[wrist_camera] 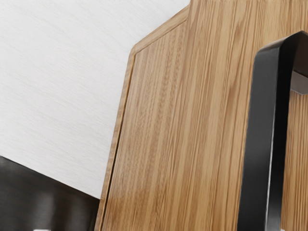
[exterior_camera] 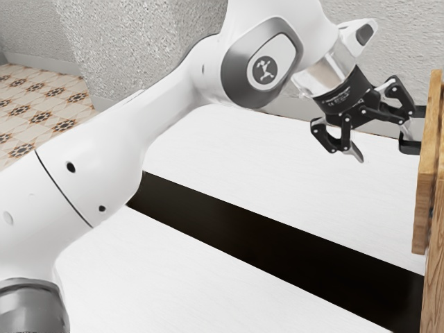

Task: Pull the drawer handle with one arm to open the drawer

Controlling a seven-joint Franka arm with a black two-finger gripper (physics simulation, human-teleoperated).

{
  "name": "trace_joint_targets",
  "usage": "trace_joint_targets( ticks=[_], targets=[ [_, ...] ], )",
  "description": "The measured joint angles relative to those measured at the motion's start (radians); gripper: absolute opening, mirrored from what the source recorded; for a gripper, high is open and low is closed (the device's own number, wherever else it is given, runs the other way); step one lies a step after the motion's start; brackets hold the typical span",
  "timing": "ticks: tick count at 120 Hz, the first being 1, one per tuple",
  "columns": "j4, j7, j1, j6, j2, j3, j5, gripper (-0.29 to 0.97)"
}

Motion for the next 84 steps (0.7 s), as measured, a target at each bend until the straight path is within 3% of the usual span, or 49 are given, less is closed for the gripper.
trace_joint_targets(
  ticks=[25, 84],
  targets=[
    [0.0, 0.017, 0.039, -0.044, -0.008, -0.004, 0.007, 0.53],
    [-0.001, 0.085, 0.227, -0.141, -0.01, -0.106, 0.01, 0.54]
  ],
)
